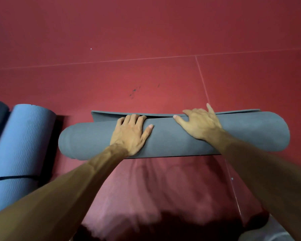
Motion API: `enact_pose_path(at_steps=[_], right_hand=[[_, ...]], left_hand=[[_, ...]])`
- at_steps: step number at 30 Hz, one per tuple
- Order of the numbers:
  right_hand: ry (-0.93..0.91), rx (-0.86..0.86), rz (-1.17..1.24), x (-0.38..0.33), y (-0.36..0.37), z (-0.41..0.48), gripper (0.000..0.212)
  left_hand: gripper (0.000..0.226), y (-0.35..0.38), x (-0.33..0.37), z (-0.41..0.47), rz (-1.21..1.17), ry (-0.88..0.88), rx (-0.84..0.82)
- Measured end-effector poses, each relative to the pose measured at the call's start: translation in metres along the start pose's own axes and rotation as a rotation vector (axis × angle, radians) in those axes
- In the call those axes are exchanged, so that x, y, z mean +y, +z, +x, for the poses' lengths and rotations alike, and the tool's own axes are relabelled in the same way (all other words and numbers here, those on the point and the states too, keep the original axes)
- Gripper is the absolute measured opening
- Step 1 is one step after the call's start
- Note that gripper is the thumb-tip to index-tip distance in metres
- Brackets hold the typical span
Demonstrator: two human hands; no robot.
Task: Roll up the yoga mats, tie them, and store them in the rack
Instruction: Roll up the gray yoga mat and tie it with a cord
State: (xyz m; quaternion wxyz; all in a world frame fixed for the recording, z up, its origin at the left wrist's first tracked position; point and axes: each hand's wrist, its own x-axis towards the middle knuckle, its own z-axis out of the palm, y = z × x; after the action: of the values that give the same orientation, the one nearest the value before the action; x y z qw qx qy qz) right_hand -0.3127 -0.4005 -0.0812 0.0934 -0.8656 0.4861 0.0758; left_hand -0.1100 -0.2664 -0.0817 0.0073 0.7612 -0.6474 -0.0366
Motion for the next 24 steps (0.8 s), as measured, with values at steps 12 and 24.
enact_pose_path(at_steps=[12,24], right_hand=[[-0.003,0.428,-0.009,-0.007,0.024,-0.044,0.061],[-0.029,0.577,0.064,-0.009,0.035,-0.077,0.058]], left_hand=[[0.142,-0.036,-0.007,0.027,0.18,0.291,-0.115],[0.121,-0.036,0.008,-0.004,-0.011,0.1,-0.556]])
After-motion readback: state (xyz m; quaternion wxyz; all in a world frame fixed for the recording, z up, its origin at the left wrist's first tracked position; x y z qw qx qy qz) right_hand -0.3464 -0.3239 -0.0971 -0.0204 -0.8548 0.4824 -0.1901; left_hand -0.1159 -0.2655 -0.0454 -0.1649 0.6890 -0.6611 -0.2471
